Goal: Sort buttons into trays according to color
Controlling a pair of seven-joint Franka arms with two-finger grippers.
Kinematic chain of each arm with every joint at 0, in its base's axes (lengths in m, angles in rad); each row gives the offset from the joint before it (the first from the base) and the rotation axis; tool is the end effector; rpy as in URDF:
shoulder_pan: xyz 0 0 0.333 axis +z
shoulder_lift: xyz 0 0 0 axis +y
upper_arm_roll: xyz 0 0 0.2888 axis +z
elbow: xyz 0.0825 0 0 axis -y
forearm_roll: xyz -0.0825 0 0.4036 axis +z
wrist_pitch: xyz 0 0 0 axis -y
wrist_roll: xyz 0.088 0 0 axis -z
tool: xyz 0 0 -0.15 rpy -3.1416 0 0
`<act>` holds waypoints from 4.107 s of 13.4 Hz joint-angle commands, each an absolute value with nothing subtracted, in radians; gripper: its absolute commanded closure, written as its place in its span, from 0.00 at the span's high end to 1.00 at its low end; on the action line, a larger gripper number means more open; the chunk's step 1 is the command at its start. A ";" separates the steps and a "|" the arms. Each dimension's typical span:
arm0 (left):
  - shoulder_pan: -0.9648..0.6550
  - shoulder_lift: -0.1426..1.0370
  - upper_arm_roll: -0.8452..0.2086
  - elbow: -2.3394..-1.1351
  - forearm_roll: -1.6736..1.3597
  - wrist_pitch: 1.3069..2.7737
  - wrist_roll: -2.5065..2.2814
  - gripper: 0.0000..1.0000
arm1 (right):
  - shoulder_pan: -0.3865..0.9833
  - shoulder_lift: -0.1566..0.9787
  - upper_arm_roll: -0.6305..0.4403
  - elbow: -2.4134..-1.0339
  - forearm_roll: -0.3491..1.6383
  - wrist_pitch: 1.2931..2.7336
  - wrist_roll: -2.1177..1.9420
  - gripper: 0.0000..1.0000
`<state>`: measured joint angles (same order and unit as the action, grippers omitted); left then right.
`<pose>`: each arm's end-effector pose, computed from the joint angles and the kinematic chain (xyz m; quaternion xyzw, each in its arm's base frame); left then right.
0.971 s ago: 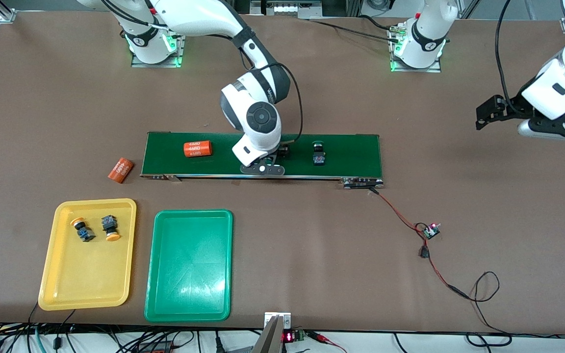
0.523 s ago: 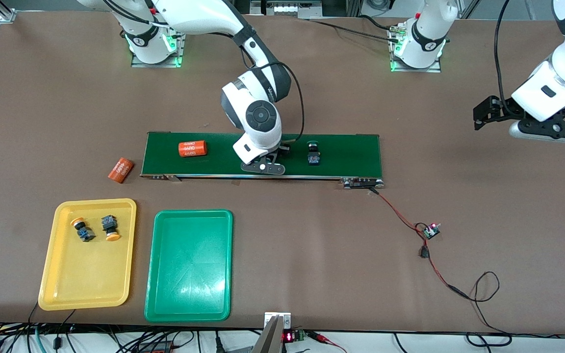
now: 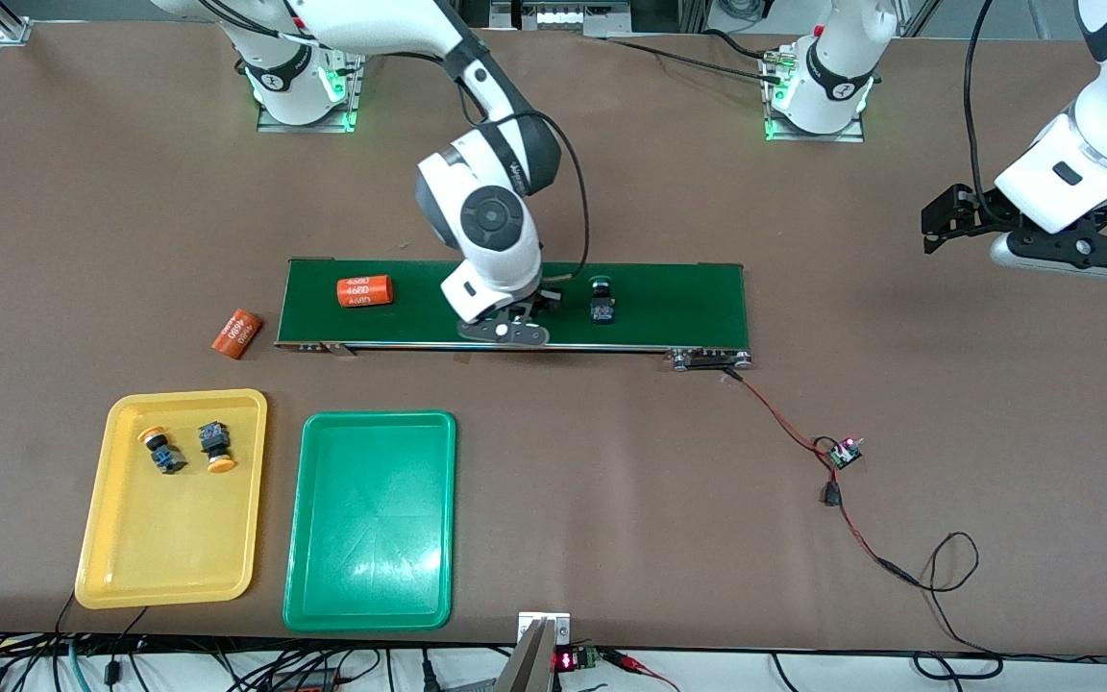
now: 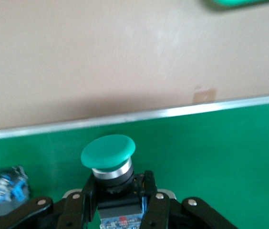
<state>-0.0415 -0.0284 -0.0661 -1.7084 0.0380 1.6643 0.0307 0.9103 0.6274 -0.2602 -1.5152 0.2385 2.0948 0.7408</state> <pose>0.5674 -0.0562 0.5108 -0.9972 0.0710 0.0071 0.0201 0.5367 0.4559 0.2269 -0.9961 0.0835 0.0258 0.0127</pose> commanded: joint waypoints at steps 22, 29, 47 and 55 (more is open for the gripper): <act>-0.038 -0.018 -0.094 -1.677 0.023 1.615 0.048 1.00 | 0.612 0.977 -0.393 -1.275 0.253 2.414 0.388 0.00; -0.034 -0.017 -0.094 -1.674 -0.014 1.583 0.052 1.00 | 0.604 0.947 -0.393 -1.264 0.253 2.367 0.385 1.00; -0.034 -0.021 -0.094 -1.654 -0.014 1.578 0.051 1.00 | 0.802 0.698 -0.387 -1.370 0.318 1.769 0.492 1.00; -0.040 -0.023 -0.098 -1.652 -0.012 1.565 0.046 1.00 | 0.908 0.652 -0.387 -1.488 0.365 1.862 0.503 1.00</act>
<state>-0.0396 -0.0286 -0.0970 -1.6772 -0.0018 1.5908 0.0300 0.8864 0.6907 -0.3847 -1.4140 0.3436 1.8112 0.4928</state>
